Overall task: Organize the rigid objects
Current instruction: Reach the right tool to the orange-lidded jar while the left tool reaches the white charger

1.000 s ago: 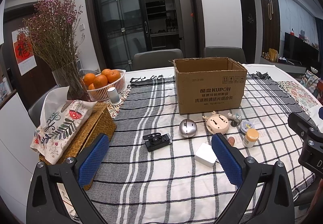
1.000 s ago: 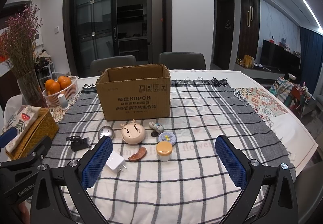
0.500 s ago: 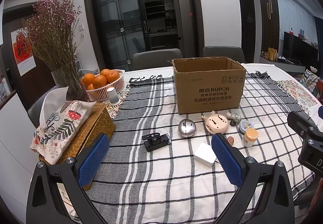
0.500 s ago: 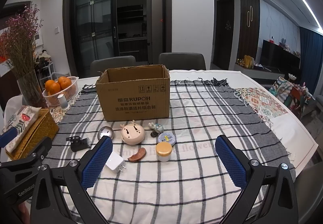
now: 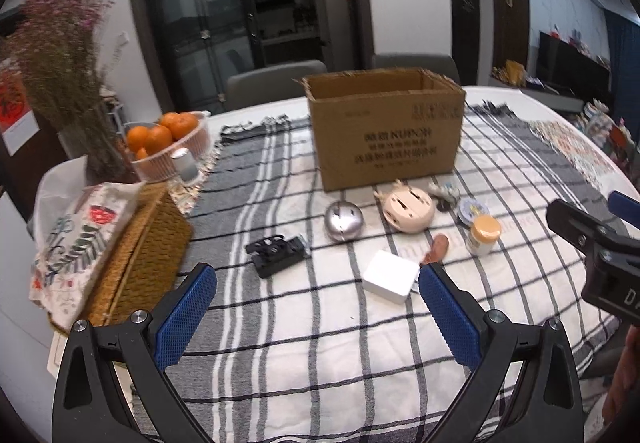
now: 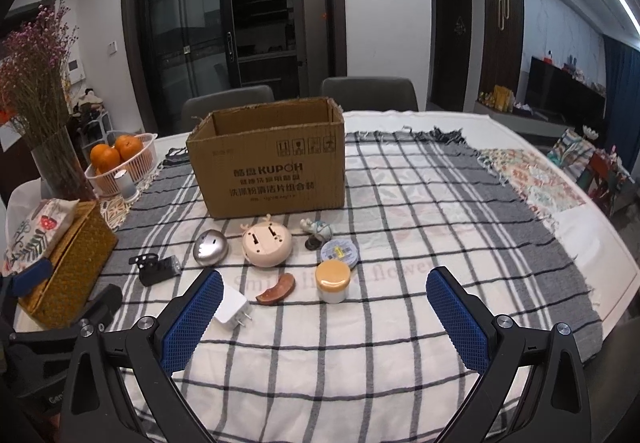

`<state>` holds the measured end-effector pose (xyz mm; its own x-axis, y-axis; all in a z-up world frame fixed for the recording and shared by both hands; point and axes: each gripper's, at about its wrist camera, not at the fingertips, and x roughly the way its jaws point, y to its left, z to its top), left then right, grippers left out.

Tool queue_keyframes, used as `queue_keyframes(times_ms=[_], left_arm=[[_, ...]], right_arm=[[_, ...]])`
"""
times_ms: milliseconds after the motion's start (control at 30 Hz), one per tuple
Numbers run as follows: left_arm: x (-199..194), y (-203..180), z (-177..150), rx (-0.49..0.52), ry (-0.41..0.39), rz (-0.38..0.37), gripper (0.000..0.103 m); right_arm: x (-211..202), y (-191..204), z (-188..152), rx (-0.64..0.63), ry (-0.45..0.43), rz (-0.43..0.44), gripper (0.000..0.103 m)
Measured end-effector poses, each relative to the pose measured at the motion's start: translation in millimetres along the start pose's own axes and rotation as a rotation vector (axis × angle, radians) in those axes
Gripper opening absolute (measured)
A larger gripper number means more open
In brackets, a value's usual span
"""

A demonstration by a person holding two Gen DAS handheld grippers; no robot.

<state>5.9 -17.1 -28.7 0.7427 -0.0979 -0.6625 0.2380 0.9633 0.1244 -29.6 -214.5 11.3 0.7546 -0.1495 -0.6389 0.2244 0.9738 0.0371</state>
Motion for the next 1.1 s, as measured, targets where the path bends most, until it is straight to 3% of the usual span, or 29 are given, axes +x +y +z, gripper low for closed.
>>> queue_keyframes(times_ms=[467, 1100], left_arm=[[55, -23, -4, 0.094, 0.084, -0.084, 0.103], [130, -41, -9, 0.118, 0.263, -0.207, 0.096]], right_arm=[[53, -3, -9, -0.022, 0.078, 0.013, 0.101], [130, -15, -24, 0.009, 0.248, 0.055, 0.091]])
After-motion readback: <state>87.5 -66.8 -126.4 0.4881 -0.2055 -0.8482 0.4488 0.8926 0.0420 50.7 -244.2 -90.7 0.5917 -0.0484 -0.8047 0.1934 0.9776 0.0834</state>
